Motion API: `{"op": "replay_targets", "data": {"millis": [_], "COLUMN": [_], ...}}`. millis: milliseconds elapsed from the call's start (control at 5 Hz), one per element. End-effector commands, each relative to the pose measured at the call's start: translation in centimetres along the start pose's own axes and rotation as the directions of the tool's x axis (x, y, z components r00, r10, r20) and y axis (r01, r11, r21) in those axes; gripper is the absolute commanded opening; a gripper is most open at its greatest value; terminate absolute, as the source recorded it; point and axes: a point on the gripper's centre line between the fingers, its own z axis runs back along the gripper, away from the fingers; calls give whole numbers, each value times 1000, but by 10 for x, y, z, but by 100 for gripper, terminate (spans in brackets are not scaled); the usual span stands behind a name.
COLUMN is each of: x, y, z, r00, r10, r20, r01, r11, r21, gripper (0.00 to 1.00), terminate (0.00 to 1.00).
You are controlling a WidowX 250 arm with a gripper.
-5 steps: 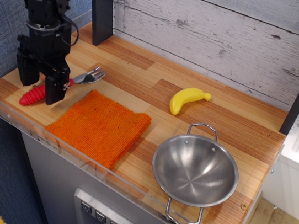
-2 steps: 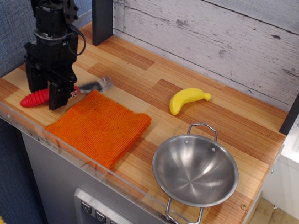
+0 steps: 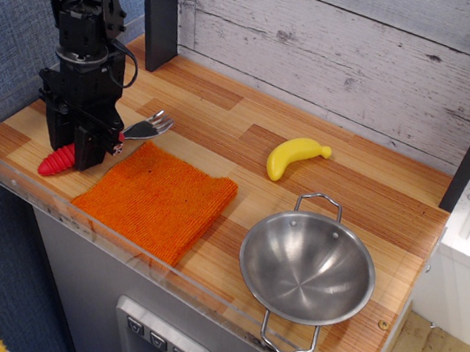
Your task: Put the red fork on the cloth.
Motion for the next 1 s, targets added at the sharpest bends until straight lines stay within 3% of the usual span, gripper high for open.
{"op": "replay_targets", "data": {"millis": [0, 400, 800], "x": [-18, -21, 15], "y": [38, 41, -18], "z": [66, 115, 116], "r00": [980, 962, 980], "r10": [152, 206, 120], "r20": [126, 181, 156], "r01": [-149, -193, -112], "r11": [988, 977, 992], "r21": [-33, -87, -64], "gripper": [0, 0, 0], "terminate": [0, 0, 0]}}
